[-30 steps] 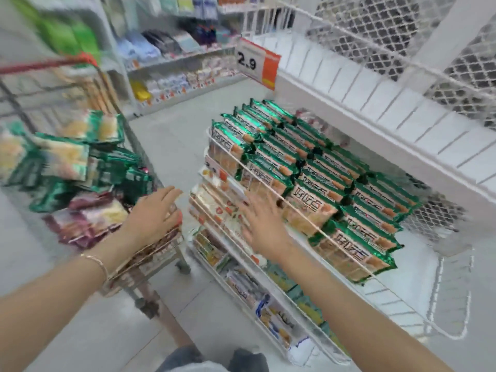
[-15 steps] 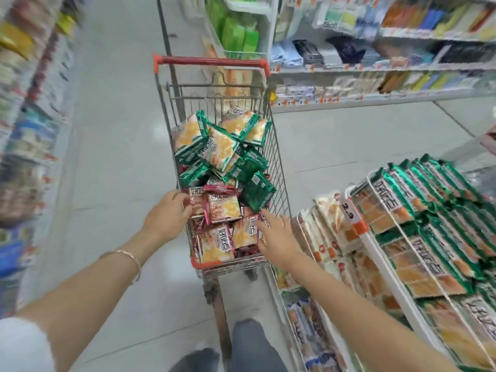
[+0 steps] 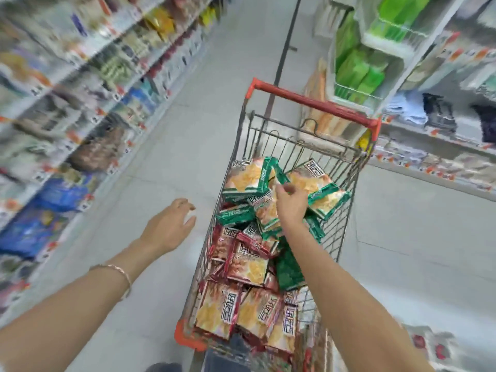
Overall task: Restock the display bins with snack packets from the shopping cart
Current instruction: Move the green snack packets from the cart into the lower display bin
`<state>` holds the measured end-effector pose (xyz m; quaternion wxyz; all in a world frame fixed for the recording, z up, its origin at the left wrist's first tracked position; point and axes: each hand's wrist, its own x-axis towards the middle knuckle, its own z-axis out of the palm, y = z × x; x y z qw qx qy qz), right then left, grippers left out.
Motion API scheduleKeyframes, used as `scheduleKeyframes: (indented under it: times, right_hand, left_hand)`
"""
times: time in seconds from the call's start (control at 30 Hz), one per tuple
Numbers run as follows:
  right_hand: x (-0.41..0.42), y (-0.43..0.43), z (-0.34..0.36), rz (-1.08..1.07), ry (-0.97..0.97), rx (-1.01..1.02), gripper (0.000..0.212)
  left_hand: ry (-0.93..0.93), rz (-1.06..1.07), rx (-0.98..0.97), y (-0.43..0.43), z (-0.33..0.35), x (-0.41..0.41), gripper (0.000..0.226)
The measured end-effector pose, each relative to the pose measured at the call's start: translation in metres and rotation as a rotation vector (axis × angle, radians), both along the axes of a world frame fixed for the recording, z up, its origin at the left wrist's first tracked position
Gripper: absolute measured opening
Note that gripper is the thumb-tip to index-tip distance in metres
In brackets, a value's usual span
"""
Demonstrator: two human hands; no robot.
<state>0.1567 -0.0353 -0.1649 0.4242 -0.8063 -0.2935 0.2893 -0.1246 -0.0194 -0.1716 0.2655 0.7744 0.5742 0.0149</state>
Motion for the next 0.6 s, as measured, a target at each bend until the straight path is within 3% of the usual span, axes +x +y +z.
scheduleKeyframes:
  times: [0.1, 0.13, 0.17, 0.23, 0.27, 0.33, 0.4, 0.5, 0.6]
  right_hand:
    - [-0.001, 0.049, 0.003, 0.151, 0.062, -0.163, 0.087]
    - [-0.002, 0.053, -0.001, 0.242, -0.007, -0.242, 0.089]
    - [-0.002, 0.053, -0.005, 0.307, -0.087, -0.276, 0.077]
    - [0.006, 0.047, -0.005, 0.337, -0.225, -0.228, 0.032]
    - [0.012, 0.042, -0.004, 0.331, -0.240, -0.192, 0.029]
    - [0.027, 0.024, 0.010, 0.334, -0.095, -0.146, 0.032]
    - [0.039, 0.004, 0.029, 0.375, 0.135, -0.155, 0.049]
    - [0.061, -0.011, 0.037, 0.487, 0.150, -0.209, 0.057]
    - [0.082, -0.011, 0.033, 0.548, 0.125, -0.254, 0.051]
  left_hand:
    - [-0.037, 0.060, -0.022, 0.002, -0.004, 0.007, 0.037]
    - [-0.063, 0.078, -0.027, 0.004, -0.004, 0.010, 0.036]
    - [-0.080, 0.088, -0.038, 0.007, -0.003, 0.014, 0.035]
    - [-0.116, 0.101, -0.051, 0.015, 0.001, 0.026, 0.034]
    - [-0.155, 0.123, -0.050, 0.019, 0.004, 0.033, 0.034]
    - [-0.288, 0.205, -0.125, 0.028, 0.015, 0.055, 0.043]
    - [-0.495, 0.323, -0.387, 0.033, 0.029, 0.084, 0.059]
    - [-0.937, 0.506, -0.928, 0.038, 0.039, 0.119, 0.047]
    - [-1.031, 0.583, -1.050, 0.040, 0.035, 0.133, 0.051]
